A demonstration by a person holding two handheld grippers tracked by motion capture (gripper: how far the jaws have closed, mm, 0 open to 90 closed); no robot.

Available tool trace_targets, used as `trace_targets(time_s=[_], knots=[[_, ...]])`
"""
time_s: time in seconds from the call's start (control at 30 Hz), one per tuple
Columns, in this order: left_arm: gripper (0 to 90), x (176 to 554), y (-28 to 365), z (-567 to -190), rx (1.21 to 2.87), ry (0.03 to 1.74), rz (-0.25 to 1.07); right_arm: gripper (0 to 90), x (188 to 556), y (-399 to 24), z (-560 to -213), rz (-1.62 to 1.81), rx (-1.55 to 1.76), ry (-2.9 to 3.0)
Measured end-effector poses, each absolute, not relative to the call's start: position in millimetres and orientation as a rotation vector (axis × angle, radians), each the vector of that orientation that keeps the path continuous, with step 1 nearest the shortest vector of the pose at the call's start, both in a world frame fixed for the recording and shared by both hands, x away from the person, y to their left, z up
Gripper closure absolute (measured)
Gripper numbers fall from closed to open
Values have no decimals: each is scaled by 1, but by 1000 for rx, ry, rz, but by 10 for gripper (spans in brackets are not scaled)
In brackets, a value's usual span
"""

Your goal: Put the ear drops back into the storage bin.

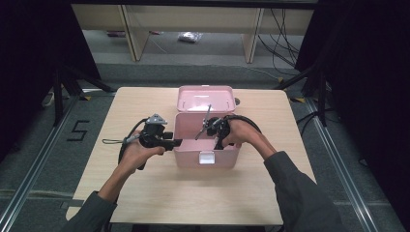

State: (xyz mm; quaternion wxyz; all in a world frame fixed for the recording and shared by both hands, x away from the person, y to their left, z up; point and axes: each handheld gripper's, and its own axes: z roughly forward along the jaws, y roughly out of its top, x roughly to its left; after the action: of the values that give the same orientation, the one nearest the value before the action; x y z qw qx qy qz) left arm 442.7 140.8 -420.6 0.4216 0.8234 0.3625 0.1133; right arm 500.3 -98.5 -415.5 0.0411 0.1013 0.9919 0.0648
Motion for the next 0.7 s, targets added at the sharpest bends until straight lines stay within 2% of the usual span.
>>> trace_targets(time_s=[0.7], knots=[[512, 443, 141, -421, 2059, 910, 281, 603, 503, -102, -433, 192, 336, 3067]])
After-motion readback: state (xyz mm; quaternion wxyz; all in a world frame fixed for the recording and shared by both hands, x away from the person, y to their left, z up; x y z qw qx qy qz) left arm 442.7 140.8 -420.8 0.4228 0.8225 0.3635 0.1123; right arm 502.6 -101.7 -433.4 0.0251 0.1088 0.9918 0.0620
